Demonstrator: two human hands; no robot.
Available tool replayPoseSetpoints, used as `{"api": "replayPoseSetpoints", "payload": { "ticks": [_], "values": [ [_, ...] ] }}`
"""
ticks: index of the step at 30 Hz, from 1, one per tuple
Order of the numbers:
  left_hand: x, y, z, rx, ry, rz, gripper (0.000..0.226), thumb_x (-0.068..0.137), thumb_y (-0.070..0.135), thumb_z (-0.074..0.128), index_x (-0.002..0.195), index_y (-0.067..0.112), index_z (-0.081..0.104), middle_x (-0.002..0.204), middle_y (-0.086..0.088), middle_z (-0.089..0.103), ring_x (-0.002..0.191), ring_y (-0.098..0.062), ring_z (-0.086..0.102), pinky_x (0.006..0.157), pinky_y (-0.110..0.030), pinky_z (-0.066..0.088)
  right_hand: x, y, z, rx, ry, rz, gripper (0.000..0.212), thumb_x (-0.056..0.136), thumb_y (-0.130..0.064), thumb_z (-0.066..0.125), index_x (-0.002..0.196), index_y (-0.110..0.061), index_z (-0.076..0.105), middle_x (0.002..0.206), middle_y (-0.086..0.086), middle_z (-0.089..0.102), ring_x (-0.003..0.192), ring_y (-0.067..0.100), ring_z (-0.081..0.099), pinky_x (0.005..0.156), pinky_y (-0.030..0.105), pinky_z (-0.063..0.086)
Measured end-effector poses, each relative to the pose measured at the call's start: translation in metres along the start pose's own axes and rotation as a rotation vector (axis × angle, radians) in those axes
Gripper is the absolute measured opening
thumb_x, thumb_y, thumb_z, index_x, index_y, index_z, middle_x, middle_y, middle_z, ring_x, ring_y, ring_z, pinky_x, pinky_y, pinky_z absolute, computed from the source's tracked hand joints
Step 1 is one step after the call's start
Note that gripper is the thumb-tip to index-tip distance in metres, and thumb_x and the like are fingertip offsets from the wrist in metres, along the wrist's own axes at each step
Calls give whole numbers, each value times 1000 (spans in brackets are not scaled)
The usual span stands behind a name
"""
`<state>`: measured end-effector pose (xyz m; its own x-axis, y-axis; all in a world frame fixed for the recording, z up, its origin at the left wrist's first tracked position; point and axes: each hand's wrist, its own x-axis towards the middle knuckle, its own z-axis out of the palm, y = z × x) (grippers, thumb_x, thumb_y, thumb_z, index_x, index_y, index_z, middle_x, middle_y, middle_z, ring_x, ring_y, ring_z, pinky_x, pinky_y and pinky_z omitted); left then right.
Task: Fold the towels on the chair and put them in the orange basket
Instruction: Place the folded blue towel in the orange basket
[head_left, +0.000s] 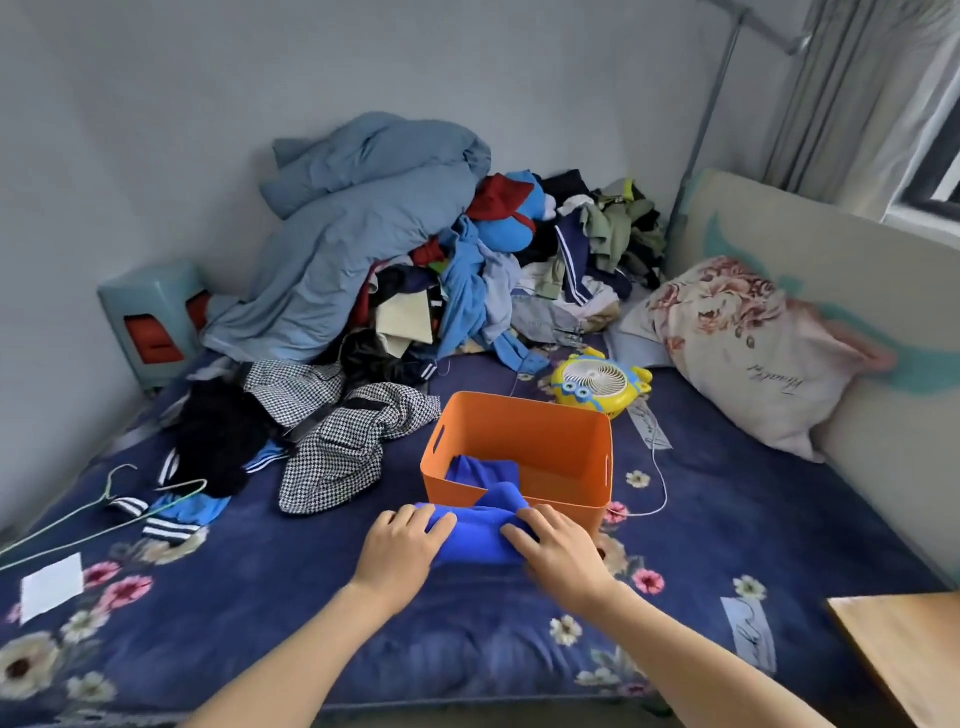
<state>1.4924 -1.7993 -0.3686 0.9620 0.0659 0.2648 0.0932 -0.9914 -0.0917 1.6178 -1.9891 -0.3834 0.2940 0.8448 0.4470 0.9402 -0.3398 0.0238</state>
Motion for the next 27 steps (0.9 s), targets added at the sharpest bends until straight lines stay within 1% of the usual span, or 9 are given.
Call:
{"api": "replayPoseSetpoints", "payload": {
  "ticks": [5,10,15,16,19,21,24,25,27],
  "values": [
    [5,2,20,-92,-21,1,86,20,6,81,98,20,48,79,1,70,58,-18,64,47,-23,47,-1,21,21,37,-14,-56,32,67,-14,45,99,-17,49,84,3,65,63,21,57,54,24,47],
    [34,-7,27,-76,15,-25,69,19,5,84,86,17,71,82,-2,71,63,-19,67,48,-26,49,16,41,31,43,33,-24,32,68,-16,46,99,-17,49,87,4,66,65,23,61,55,24,49],
    [89,-22,36,-110,135,14,62,27,-3,80,86,16,72,85,-3,71,70,-21,68,53,-27,51,42,77,38,26,135,3,49,58,-3,69,101,-14,51,90,9,67,71,27,63,55,26,50],
    [101,-25,37,-116,153,32,62,27,-2,80,86,16,73,85,-3,71,71,-21,68,54,-27,51,49,86,37,7,155,3,43,63,-4,67,102,-14,51,91,9,66,73,27,64,55,25,50],
    [146,-40,50,-154,164,75,62,27,0,82,86,17,74,84,-3,72,72,-21,69,55,-26,51,76,118,39,-66,174,-9,27,76,-11,48,102,-15,51,97,6,61,73,25,63,53,24,47],
    [176,-51,60,-178,133,89,64,25,3,85,86,18,74,85,-3,72,71,-21,69,54,-26,51,97,137,43,-94,147,19,27,76,-14,46,102,-16,51,101,4,54,75,25,61,51,24,45],
    [212,-66,78,-212,47,120,65,24,8,87,87,19,74,84,-1,72,69,-19,68,53,-25,51,117,154,57,-96,76,102,28,74,-16,50,102,-17,50,93,6,65,73,26,64,49,23,46],
    [222,-71,85,-222,18,140,66,24,9,87,87,19,73,84,0,72,68,-19,68,53,-25,51,121,157,62,-87,38,131,31,71,-16,56,101,-18,50,91,6,67,72,25,65,47,23,46],
    [239,-80,100,-236,-45,182,66,24,11,87,87,20,73,84,1,71,67,-18,67,52,-23,50,126,161,75,-58,-57,188,48,59,-14,73,101,-19,50,89,4,67,72,24,65,44,22,46]
  ]
}}
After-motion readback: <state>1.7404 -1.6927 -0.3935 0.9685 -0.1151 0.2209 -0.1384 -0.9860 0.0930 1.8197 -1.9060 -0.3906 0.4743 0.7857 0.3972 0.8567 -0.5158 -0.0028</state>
